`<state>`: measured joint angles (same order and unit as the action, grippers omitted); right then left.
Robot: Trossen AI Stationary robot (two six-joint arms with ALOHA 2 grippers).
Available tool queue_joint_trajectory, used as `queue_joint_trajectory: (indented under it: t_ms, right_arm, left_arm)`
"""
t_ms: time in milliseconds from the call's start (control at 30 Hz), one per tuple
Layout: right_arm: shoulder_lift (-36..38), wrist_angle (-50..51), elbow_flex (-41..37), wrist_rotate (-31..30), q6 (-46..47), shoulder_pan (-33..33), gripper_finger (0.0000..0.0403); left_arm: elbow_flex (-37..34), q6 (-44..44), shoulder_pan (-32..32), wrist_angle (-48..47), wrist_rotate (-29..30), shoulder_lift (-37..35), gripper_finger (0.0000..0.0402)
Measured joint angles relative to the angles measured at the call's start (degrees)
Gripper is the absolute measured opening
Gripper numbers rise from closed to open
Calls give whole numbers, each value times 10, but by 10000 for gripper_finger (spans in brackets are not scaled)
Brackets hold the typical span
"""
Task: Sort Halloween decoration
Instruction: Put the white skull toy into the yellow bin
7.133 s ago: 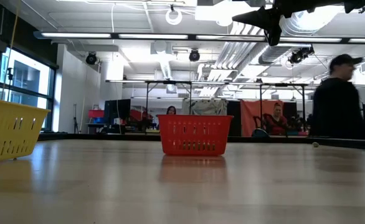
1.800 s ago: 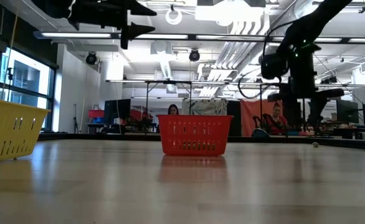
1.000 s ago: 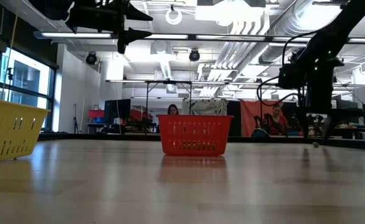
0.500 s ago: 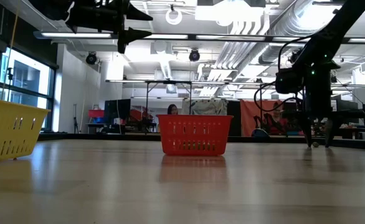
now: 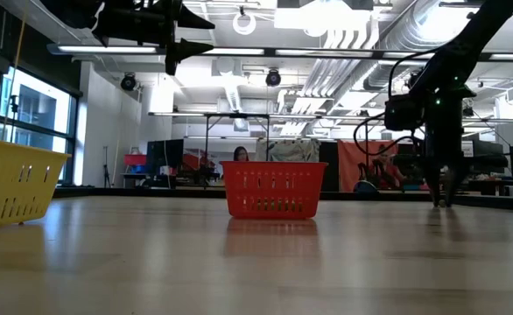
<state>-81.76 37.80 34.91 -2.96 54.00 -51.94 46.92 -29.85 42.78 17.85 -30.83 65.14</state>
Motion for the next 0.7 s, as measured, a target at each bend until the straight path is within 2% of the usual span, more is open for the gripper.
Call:
queue_joint_trajectory:
  t_ms: [167, 467, 700]
  right_arm:
    - [0, -12, -1, -2, -1, 0, 20]
    - [0, -19, -1, -2, -7, 0, 39]
    - [9, -20, -1, -1, -15, 0, 37]
  left_arm:
    - [0, 1, 0, 0, 0, 0, 204]
    - [0, 1, 0, 0, 0, 0, 204]
    - [0, 44, 0, 0, 0, 0, 204]
